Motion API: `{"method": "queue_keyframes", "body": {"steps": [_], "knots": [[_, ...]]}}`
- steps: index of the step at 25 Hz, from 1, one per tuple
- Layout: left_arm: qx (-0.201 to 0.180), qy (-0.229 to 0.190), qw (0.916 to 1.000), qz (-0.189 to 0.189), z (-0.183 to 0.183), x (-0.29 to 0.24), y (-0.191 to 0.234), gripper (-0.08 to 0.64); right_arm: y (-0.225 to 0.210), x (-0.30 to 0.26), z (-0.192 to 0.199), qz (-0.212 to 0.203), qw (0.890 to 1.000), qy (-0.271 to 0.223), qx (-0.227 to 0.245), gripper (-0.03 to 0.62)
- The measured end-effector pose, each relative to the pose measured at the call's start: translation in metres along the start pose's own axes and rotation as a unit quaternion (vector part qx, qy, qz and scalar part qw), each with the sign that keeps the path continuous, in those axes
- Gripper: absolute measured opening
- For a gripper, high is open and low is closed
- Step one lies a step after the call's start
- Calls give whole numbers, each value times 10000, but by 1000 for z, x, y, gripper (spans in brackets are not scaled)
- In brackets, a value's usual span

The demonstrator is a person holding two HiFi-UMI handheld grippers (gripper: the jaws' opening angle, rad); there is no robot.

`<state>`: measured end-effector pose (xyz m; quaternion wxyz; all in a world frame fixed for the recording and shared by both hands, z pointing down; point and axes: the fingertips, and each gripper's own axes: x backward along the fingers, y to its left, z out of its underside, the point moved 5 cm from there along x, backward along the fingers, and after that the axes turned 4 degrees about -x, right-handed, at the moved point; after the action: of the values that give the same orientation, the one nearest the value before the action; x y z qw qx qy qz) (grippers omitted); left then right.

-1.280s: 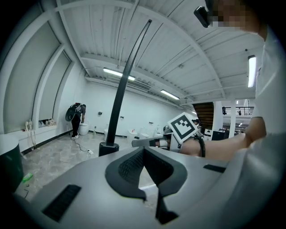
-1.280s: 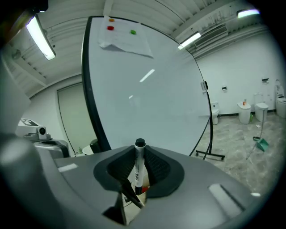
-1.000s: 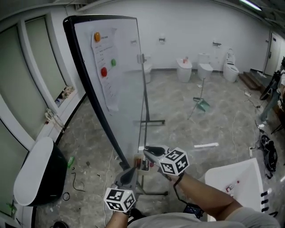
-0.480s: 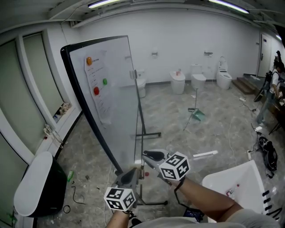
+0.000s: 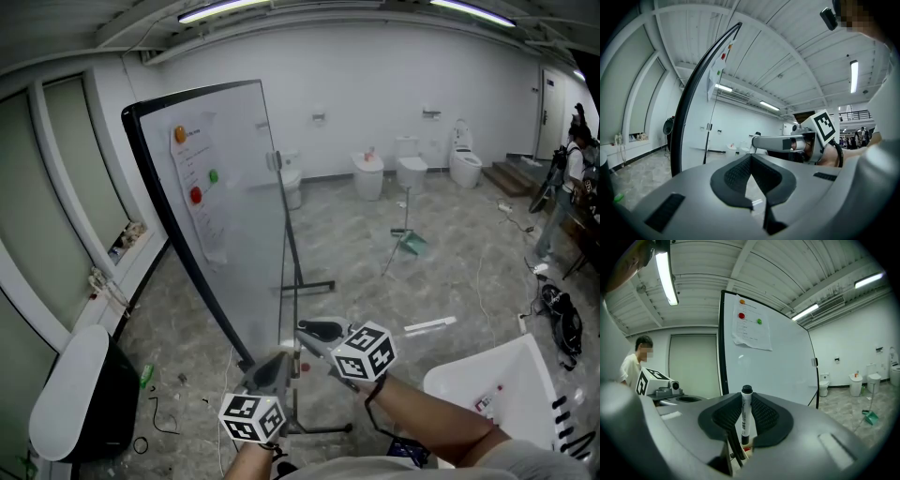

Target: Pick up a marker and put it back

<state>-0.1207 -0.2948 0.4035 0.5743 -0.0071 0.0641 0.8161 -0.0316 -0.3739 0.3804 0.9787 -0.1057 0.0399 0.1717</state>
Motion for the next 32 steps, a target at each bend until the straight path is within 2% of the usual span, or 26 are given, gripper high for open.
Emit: {"method": "queue_keyframes", "body": {"steps": [7, 14, 23, 32], "knots": [[-1, 30, 10000, -76, 4, 8, 8, 2, 1, -15, 7, -58, 9998, 109, -127, 66], [180, 101, 9995, -253, 19, 15, 32, 2, -7, -52, 30, -160, 9984, 378, -379, 66], [281, 279, 9986, -359, 43, 25, 63, 2, -34, -120, 98, -162, 9906, 957, -965, 66], [387, 431, 9975, -403, 58, 31, 81, 2, -69, -164, 169, 158, 9759, 1627, -1446, 66]]}}
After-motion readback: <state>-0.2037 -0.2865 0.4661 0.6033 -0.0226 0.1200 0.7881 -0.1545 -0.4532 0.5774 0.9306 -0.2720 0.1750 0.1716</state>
